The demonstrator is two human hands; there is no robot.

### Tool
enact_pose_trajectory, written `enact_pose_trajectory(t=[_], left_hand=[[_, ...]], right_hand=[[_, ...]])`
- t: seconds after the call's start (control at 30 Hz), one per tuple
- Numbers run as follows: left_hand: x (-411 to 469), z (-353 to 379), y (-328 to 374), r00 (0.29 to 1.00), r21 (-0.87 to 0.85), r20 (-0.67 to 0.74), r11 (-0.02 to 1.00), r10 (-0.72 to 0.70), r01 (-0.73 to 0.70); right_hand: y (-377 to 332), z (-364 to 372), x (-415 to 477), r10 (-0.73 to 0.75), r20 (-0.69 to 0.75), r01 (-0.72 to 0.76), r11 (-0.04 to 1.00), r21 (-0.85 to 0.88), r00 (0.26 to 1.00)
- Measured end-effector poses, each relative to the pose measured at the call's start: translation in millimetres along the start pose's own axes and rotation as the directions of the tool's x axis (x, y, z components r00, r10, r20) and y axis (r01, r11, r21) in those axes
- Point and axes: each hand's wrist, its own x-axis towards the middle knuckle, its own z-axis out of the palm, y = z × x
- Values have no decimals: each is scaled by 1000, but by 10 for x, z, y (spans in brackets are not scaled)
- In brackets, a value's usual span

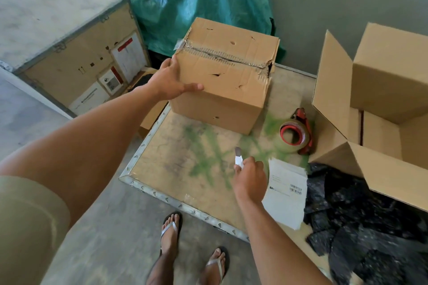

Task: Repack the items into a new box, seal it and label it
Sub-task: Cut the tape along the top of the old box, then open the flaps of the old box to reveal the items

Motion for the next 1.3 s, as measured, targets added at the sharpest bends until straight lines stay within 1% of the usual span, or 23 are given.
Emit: enact_pose_trajectory(t=[0.07, 0.13, 0.2, 0.3, 0.43, 0.5, 0.53, 0.6, 0.7, 0.77, 0.83, 0.9, 0.97, 1.03, 1.1, 1.17, 1.23, 1.3], left_hand=[[0, -2, -4, 1000, 3, 4, 1000, 0, 0], [1, 1, -5, 1000, 10, 6, 1000, 3, -3], [9, 0, -15, 1000, 21, 4, 1000, 8, -8], [15, -3, -21, 1000, 28, -3, 999, 18, -18], [7, 0, -37, 1000, 42, -6, 999, 8, -8], [16, -13, -53, 1000, 49, -1, 999, 9, -9], [21, -25, -55, 1000, 48, -1, 999, 11, -11], [38, -43, -62, 1000, 28, 6, 1000, 0, -1], [97, -67, -56, 1000, 35, 2, 999, -26, 26], [165, -78, -56, 999, 40, 1, 998, -43, 43], [255, -98, -35, 997, -9, -28, 998, -69, 69], [355, -126, 6, 993, -68, -44, 992, -106, 103], [458, -156, 32, 988, -121, -52, 983, -147, 140], [564, -190, 49, 979, -198, -58, 964, -193, 179], [649, -215, 58, 973, -264, -70, 945, -219, 194], [715, -228, 67, 976, -271, -76, 946, -206, 179], [760, -226, 71, 982, -248, -75, 957, -171, 148], [790, -198, 63, 986, -271, -77, 955, -151, 125]], right_hand=[[0, 24, 38, -33, 21, 34, 995, -96, 999], [16, 47, 60, -42, 48, 48, 991, -128, 998], [38, 68, 71, -39, 67, 47, 993, -110, 997], [72, 76, 82, -38, 53, 41, 997, -62, 998], [58, 6, 106, -27, 91, 35, 996, -88, 995], [-12, -132, 106, -41, 89, 45, 998, -53, 995], [-67, -231, 110, -55, 56, 55, 998, -3, 997], [-206, -481, 150, -83, -56, 88, 990, 109, 995], [-471, -914, 388, -137, -240, 199, 947, 254, 961], [-658, -1164, 649, -197, -351, 305, 909, 285, 915], [-827, -1355, 962, -252, -384, 367, 892, 263, 888], [-957, -1459, 1290, -261, -343, 349, 909, 226, 902], [-1045, -1472, 1583, -255, -255, 310, 928, 207, 933], [-1107, -1441, 1789, -256, -136, 281, 935, 217, 957], [-1141, -1423, 1898, -256, -5, 249, 936, 247, 967], [-1158, -1413, 1949, -255, 89, 232, 949, 216, 963], [-1147, -1385, 1970, -255, 86, 237, 954, 182, 963], [-1126, -1376, 1966, -251, 40, 237, 948, 210, 967]])
